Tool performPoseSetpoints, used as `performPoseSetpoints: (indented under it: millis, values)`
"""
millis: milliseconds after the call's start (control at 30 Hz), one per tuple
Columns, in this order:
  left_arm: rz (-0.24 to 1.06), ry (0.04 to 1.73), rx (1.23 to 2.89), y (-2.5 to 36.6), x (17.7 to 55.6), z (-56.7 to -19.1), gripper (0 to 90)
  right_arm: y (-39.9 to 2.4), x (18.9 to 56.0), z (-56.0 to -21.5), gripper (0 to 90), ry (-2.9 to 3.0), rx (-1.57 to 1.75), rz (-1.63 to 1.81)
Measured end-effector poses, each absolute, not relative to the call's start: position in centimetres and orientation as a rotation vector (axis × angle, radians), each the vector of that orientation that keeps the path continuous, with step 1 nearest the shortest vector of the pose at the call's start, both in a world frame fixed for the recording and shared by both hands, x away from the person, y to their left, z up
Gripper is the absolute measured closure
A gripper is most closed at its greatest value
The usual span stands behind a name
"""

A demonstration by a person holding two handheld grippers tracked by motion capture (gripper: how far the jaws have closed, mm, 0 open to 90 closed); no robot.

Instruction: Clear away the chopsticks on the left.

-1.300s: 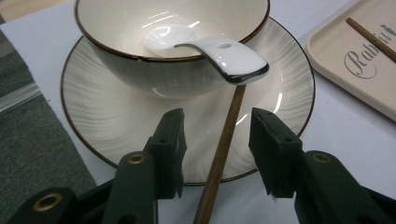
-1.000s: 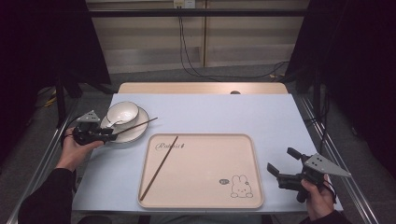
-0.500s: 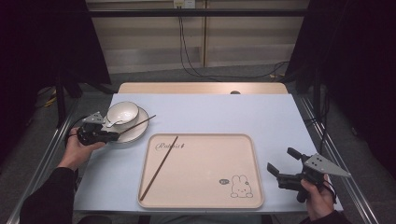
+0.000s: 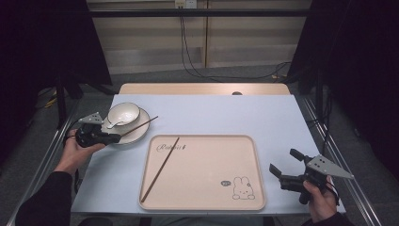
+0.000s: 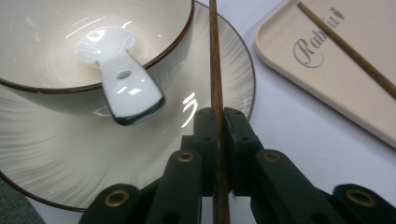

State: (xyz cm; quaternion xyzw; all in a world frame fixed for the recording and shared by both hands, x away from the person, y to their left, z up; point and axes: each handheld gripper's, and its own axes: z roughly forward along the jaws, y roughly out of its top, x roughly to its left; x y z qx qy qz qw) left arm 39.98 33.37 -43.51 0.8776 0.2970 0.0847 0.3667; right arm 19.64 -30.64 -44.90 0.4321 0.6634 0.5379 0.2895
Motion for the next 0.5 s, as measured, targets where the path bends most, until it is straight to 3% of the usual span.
performPoseSetpoints:
  millis: [500]
  values:
    - [0.141, 0.818, 2.146, 32.0, 37.5, -41.7, 84.6, -30.6, 19.6, -44.9, 2.5, 1.769, 1.155, 1.437]
